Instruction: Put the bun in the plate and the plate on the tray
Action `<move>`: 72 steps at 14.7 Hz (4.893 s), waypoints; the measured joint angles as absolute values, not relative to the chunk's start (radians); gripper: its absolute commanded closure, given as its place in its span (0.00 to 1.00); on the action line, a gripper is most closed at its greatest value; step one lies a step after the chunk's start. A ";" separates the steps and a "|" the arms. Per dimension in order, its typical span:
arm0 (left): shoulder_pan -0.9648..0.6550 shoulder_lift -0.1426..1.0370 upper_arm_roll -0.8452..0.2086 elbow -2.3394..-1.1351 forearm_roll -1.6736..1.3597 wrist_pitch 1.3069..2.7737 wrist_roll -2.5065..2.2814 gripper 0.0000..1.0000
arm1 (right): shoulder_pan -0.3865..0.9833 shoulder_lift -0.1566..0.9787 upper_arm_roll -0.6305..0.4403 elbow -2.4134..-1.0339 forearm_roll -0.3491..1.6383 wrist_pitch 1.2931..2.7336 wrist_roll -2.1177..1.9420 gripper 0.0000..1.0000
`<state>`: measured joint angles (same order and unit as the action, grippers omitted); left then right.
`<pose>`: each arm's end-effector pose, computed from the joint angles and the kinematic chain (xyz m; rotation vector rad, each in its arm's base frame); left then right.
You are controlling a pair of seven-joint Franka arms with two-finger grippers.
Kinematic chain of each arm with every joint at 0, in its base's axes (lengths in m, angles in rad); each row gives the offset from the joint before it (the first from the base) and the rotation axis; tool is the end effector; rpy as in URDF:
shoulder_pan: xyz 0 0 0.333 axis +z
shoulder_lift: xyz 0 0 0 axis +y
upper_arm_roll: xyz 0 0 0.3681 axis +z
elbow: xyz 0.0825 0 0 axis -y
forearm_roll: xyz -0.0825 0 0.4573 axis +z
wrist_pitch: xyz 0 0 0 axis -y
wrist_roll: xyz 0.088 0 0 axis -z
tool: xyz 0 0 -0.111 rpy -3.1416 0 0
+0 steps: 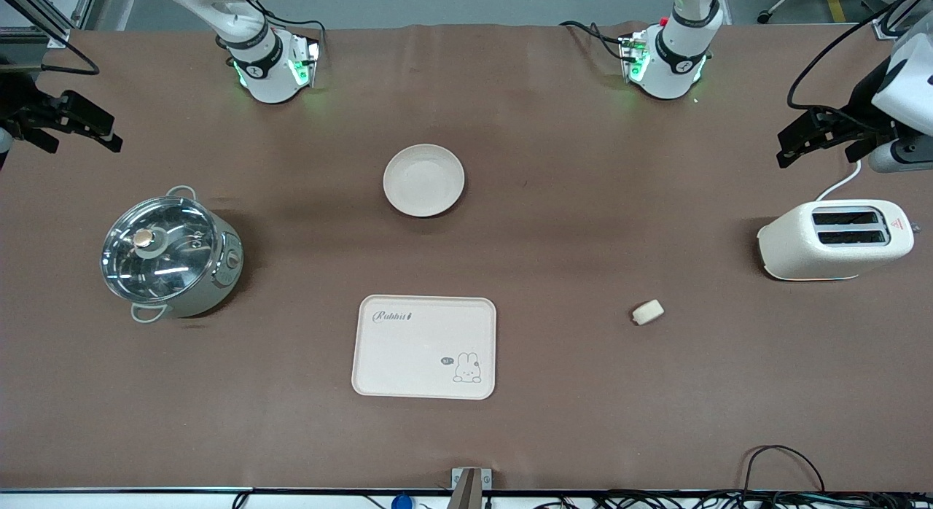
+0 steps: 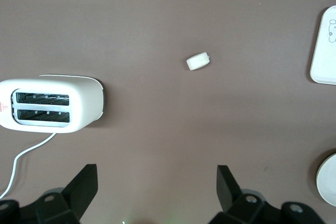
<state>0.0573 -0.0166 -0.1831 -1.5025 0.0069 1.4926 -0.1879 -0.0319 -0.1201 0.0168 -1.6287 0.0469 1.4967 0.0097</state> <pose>0.6090 -0.0773 0.7128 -3.1313 -0.0982 -0.0124 0.5758 -0.0025 0.7072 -3.0966 0.0337 0.0183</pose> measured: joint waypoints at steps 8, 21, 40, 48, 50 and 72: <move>0.058 0.027 -0.181 -1.501 0.007 1.492 -0.188 0.00 | 0.030 -0.032 0.030 -1.723 0.122 1.647 0.031 0.00; 0.083 0.107 -0.177 -1.500 0.007 1.528 -0.189 0.00 | 0.213 0.112 0.032 -1.749 0.135 1.846 0.195 0.00; 0.081 0.148 -0.179 -1.495 0.007 1.538 -0.189 0.00 | -0.033 -0.074 0.000 -1.599 0.053 1.577 0.112 0.00; 0.079 0.236 -0.180 -1.509 0.007 1.581 -0.192 0.00 | -0.035 -0.065 0.006 -1.599 0.051 1.574 0.096 0.00; 0.079 0.307 -0.180 -1.535 0.007 1.677 -0.218 0.00 | -0.035 -0.065 0.006 -1.599 0.051 1.571 0.096 0.00; 0.002 0.752 -0.194 -1.557 -0.029 2.141 -0.680 0.99 | -0.035 -0.056 0.011 -1.599 0.051 1.545 0.096 0.00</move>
